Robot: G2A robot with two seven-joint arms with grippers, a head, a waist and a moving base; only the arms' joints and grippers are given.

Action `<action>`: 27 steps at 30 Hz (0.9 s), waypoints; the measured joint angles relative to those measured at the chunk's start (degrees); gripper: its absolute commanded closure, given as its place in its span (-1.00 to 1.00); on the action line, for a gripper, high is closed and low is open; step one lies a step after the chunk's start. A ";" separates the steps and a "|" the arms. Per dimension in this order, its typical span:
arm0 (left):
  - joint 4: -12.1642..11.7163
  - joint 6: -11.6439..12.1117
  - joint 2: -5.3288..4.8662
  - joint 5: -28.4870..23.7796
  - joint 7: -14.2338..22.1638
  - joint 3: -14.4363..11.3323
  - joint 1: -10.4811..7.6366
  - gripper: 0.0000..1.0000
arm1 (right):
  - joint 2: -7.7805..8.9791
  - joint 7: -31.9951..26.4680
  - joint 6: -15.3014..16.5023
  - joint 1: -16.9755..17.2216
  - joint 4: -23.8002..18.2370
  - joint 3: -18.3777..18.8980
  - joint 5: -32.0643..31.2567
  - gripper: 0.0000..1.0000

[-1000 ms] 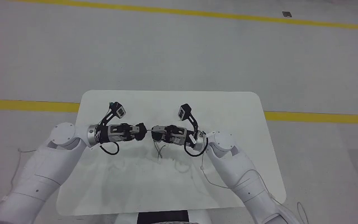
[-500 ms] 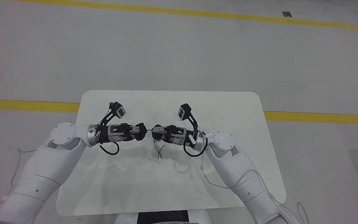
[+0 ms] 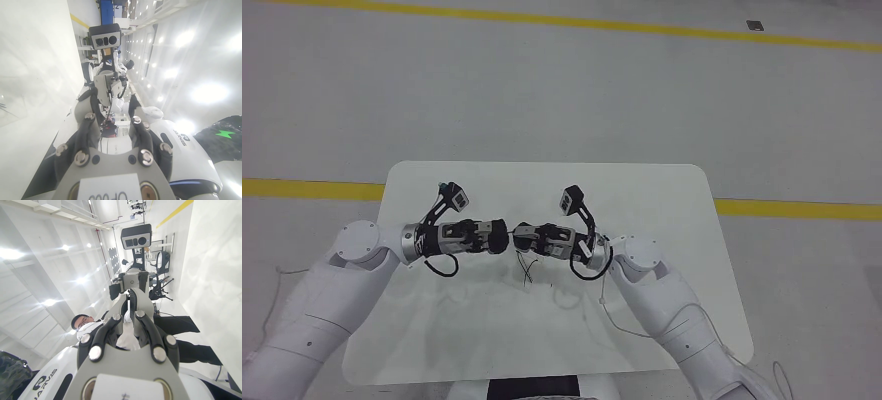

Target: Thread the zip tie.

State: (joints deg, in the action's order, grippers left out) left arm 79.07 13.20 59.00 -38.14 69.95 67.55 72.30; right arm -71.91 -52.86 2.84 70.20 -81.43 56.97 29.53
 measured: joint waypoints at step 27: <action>-0.98 0.66 -0.33 -2.07 -0.31 -0.91 -0.71 0.20 | -0.57 4.66 0.35 0.27 0.78 -0.68 1.60 1.00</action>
State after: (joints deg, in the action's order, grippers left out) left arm 78.09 13.85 58.67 -40.21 69.63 66.64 71.59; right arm -72.48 -48.20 3.19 70.47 -80.65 56.29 31.13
